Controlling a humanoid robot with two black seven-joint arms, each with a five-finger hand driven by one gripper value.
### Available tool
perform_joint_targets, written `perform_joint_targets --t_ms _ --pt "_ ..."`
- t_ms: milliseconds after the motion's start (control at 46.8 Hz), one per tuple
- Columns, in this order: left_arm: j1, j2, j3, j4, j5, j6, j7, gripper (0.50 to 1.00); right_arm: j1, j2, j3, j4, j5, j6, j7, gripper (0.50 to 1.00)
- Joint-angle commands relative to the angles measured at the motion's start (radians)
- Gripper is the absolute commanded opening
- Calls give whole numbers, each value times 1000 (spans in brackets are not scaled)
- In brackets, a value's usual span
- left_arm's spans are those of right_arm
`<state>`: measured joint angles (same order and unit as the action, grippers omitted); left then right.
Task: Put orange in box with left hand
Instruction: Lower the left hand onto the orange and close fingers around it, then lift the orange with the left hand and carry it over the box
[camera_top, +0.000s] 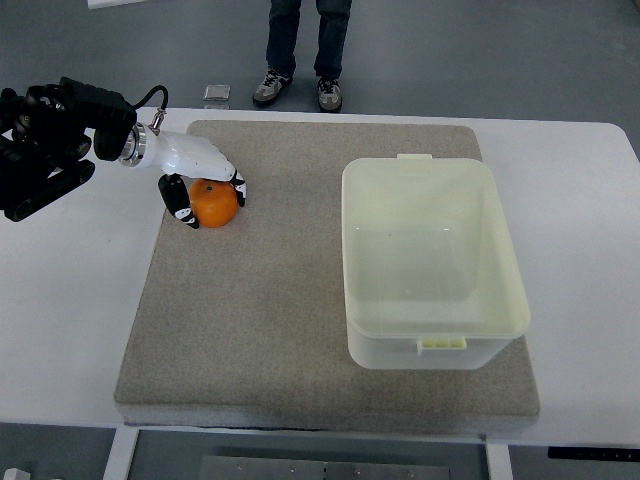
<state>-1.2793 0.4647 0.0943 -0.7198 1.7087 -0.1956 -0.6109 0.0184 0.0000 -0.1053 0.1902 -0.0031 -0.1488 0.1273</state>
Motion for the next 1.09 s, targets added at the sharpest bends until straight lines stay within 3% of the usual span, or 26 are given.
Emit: perform_joint_targets --t_ms 0,43,428,749,1070 --pt "0 0 -1 2 -3 10 0 518 -2 0 1 0 0 0 0 932" --pt "0 0 -1 2 -3 19 0 500 0 0 1 0 0 0 0 932" --pt "-6 0 -2 13 -18 36 0 500 0 0 -1 0 0 0 0 932" --pt "-12 -29 -8 91 -23 64 0 500 0 0 1 0 0 0 0 932" --pt "-64 -29 -15 82 -138 73 0 500 0 0 -1 0 0 0 0 932"
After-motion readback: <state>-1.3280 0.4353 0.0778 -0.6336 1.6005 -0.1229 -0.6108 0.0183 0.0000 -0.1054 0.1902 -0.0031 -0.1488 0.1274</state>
